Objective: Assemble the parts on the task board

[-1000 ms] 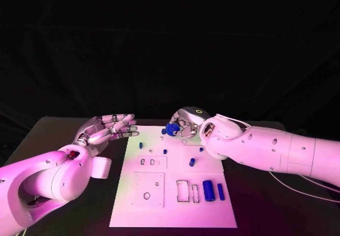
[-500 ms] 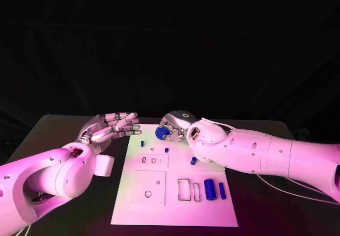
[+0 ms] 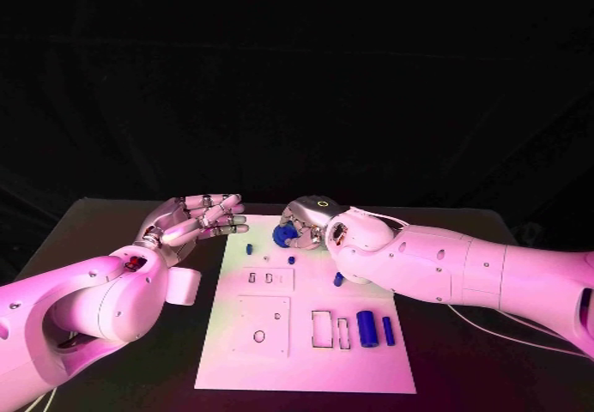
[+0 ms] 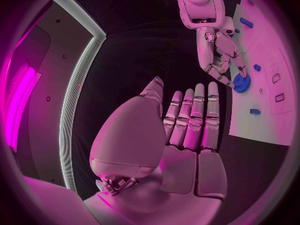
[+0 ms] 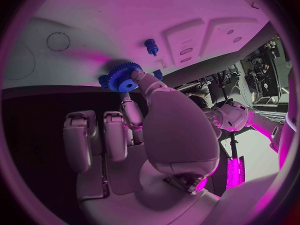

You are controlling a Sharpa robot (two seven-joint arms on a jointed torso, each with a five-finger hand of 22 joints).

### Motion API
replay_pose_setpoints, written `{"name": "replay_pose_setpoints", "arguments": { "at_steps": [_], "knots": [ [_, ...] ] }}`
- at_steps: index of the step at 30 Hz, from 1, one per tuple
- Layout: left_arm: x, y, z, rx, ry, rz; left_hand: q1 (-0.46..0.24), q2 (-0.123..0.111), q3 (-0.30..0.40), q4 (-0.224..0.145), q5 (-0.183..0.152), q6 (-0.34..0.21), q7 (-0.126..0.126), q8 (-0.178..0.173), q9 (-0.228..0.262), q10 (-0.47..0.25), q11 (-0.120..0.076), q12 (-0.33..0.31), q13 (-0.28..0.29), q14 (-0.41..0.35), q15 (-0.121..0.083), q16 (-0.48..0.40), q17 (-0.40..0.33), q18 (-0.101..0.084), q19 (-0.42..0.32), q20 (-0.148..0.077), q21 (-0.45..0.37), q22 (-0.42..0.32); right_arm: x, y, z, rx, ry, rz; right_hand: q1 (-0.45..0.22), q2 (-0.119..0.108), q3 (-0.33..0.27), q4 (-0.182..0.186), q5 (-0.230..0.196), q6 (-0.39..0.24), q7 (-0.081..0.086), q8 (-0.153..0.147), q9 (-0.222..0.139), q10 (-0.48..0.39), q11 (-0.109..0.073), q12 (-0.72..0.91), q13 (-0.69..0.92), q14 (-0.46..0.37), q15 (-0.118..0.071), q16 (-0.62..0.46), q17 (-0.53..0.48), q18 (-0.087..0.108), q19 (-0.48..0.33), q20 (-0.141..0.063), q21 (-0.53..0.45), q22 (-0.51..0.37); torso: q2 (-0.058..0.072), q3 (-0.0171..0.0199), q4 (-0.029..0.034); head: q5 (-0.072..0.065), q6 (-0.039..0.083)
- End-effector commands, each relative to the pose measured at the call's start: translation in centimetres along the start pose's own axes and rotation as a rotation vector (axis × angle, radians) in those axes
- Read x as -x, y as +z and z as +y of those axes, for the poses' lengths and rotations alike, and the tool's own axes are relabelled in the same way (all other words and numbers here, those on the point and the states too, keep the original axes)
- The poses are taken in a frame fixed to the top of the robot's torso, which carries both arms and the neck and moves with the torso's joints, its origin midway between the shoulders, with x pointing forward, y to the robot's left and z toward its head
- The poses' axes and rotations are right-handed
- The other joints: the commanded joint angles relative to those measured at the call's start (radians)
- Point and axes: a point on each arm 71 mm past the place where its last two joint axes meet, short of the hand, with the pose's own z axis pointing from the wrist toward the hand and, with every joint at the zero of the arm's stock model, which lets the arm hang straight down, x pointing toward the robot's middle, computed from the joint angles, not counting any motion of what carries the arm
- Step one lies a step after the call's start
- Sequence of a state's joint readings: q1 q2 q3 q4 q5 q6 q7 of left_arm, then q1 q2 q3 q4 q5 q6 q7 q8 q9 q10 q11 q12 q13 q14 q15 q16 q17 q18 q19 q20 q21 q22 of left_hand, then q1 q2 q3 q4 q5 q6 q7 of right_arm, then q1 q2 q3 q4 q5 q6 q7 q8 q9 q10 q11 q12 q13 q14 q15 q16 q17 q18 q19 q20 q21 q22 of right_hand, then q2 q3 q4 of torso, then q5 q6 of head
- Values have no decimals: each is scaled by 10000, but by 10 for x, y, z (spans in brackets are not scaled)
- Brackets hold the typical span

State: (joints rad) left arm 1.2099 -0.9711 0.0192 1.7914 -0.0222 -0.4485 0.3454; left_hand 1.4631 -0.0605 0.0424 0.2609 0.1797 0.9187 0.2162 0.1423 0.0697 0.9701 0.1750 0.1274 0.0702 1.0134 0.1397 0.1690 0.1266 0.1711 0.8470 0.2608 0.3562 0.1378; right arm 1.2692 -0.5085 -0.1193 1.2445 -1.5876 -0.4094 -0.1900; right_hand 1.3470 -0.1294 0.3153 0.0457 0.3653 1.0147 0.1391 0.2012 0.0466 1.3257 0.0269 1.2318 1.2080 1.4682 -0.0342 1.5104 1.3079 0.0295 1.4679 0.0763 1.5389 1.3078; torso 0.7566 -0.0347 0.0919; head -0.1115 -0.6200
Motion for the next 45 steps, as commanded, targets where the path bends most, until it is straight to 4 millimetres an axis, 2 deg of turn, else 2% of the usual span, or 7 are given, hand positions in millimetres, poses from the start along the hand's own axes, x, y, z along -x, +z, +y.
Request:
{"name": "replay_pose_setpoints", "arguments": {
  "at_steps": [1,12,21,28,34,40,45],
  "knots": [
    [-3,0,-1,-78,-32,210,75,-1,-42,22,-47,5,39,-44,-11,24,32,-43,-14,23,10,-66,8,129,66,11,57,3,-4,0,-1,-146,-275,415,-144,-50,66,27,-119,346,-218,-84,1071,-29,59,-114,-79,754,-14,40,1363,-180,708,-22,18,2247,2,3,11,-16,-4],
    [-2,0,-1,-64,-25,194,78,-1,-44,22,-48,3,41,-48,-11,22,33,-49,-15,24,10,-70,10,129,65,11,57,3,-6,2,-4,-262,-311,525,-754,-515,-610,404,-790,-1254,281,-1036,668,-534,525,-517,-474,762,383,76,1449,-135,573,312,-119,2100,2,-2,1,-32,-4],
    [-1,-1,-2,-53,-13,160,78,-1,-44,22,-48,3,41,-48,-11,22,33,-49,-15,24,10,-70,10,129,65,11,57,3,-9,1,-5,-255,-156,933,-1011,-336,-1375,968,-422,-822,207,-847,700,-377,487,-184,-185,802,381,174,1653,-156,646,378,-57,2191,0,-3,10,-37,-21],
    [-1,-1,-2,-55,-6,144,80,-1,-47,22,-49,-1,44,-55,-12,18,36,-58,-16,24,12,-76,12,128,63,11,57,1,-8,-1,-9,-385,-15,922,-1233,-164,-1506,1274,1,-651,155,-799,695,-320,441,-76,-87,810,343,193,1695,-161,662,342,-44,2214,0,-3,6,-29,-4],
    [1,-1,-2,-48,2,124,80,-1,-47,22,-49,-1,44,-55,-12,18,36,-58,-16,24,12,-76,12,128,63,11,57,1,7,-14,-17,-230,774,-572,-1035,-65,-1397,1240,315,-612,136,-818,668,-184,412,108,95,815,314,204,1718,-177,706,313,-4,2265,-12,9,12,-58,26],
    [5,0,-1,-49,37,32,80,-1,-47,22,-49,-1,44,-55,-12,18,36,-58,-16,24,12,-76,12,128,63,11,57,1,29,-36,-39,-440,1728,-1253,-936,-158,-1408,1185,193,-709,167,-896,623,-200,436,102,88,807,327,191,1692,-168,682,313,-30,2240,-39,16,-58,-103,75],
    [5,0,-1,-35,33,41,83,-1,-50,22,-50,-4,45,-61,-13,14,38,-66,-17,24,13,-83,13,127,60,12,57,-1,44,-67,-75,-855,2573,-638,-662,-188,-1407,1048,-94,-623,165,-900,606,-259,439,41,28,791,336,163,1639,-143,613,325,-104,2167,-100,38,-138,-239,78]
  ]
}}
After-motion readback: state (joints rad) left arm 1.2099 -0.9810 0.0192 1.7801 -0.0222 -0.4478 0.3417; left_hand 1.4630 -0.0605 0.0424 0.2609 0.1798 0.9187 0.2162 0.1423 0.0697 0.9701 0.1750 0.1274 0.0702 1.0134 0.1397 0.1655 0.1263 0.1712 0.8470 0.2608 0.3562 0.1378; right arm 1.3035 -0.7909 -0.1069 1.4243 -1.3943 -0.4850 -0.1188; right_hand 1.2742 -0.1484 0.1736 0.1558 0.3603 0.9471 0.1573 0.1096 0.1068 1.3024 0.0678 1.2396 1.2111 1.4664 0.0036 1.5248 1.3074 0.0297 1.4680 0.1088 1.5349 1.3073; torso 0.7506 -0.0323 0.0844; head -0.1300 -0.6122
